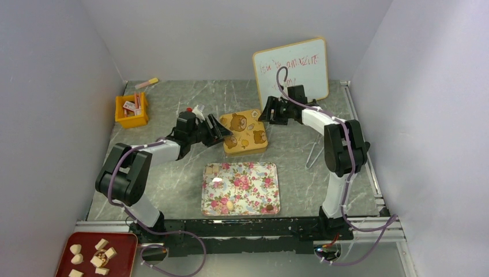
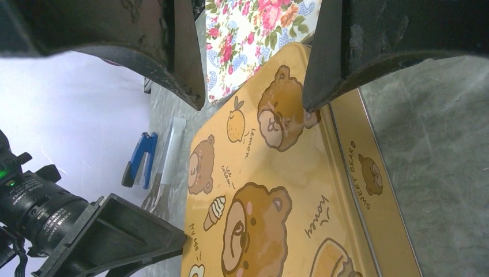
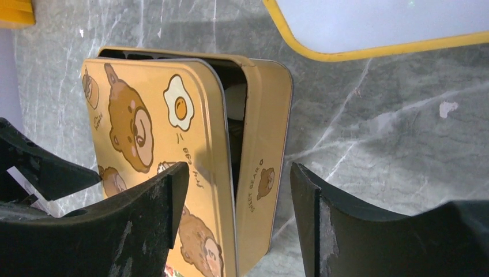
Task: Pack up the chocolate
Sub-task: Close the box lid on the packing box.
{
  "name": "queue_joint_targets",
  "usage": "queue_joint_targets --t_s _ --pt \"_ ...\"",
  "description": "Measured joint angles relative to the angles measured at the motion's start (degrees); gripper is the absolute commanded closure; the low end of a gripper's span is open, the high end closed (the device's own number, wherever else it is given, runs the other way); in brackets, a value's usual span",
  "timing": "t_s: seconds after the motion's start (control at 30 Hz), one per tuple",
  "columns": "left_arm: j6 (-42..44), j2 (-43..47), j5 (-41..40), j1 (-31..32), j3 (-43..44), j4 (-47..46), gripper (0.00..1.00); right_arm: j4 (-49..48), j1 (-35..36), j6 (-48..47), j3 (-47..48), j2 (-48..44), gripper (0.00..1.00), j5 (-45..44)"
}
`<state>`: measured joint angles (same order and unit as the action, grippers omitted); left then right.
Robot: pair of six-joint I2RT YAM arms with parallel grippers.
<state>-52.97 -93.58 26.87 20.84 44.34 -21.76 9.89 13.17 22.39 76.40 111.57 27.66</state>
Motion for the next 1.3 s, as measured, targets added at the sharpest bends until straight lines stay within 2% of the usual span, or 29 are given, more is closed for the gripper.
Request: queue_joint_targets --t_s 0.23,0.3,0.37,0.8,1.3 --pt "1.4 1.5 -1.9 -0.1 1.1 3.4 0.32 -0.2 0.0 0.1 2.6 2.0 0.29 0.6" --pt "1.7 2.3 -2.4 -0.3 1.4 4.2 0.32 -0.3 0.0 0.2 3.3 2.5 0.20 1.0" --pt "2.0 3.0 -2.8 -0.6 1.7 4.8 0.32 -0.5 0.0 0.3 3.9 3.2 0.20 1.3" --pt "3.2 3.2 -3.9 -1.5 1.5 6.3 0.32 -1.0 0.2 1.0 6.0 6.7 0.20 1.6" --pt "4.2 -4.8 -4.2 -1.6 1.7 5.1 0.32 -2.3 0.7 3.2 11.1 12.0 0.22 3.2"
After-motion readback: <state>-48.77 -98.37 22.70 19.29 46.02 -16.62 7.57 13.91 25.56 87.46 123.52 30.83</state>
